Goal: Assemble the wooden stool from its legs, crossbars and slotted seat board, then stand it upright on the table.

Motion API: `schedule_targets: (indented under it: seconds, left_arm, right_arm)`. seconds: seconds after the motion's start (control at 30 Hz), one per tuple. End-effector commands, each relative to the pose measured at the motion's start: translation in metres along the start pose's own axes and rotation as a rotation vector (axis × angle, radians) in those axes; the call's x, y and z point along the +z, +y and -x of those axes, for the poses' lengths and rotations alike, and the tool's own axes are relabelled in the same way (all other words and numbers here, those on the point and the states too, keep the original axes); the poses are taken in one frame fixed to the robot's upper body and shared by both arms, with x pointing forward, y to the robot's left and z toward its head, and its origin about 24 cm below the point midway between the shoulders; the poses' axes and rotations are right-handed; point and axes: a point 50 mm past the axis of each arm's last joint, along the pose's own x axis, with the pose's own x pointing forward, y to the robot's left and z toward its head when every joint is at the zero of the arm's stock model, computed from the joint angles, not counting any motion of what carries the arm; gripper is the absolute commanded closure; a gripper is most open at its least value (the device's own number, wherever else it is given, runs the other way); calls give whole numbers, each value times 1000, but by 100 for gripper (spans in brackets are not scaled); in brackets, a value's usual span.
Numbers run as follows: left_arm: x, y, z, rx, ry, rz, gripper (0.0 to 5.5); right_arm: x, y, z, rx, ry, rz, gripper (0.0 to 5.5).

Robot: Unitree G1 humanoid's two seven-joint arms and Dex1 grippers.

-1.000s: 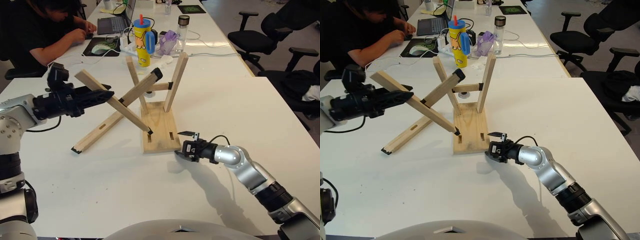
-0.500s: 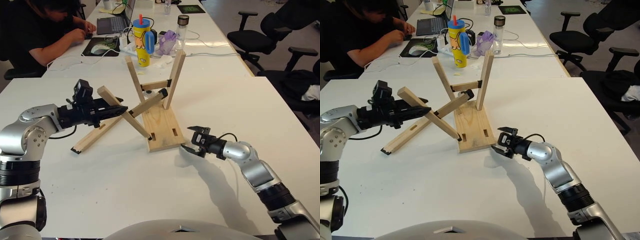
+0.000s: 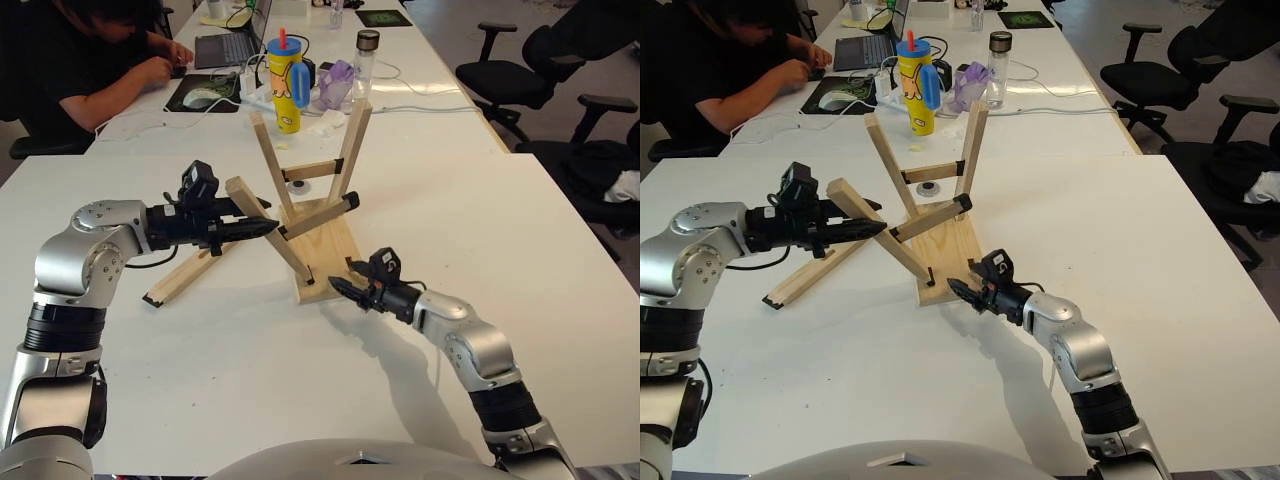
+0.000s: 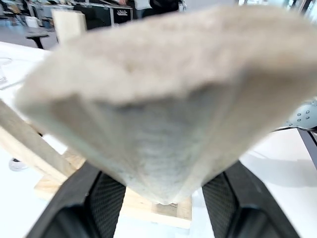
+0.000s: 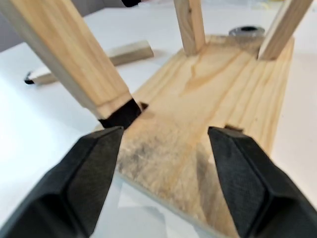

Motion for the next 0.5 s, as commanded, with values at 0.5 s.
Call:
schedule_targets:
  seconds: [0.5]
  left_arm:
    - [-27,-15,-20,-95,231,-68,344]
  right_arm:
    - [-38,7,4,42,286,89,232]
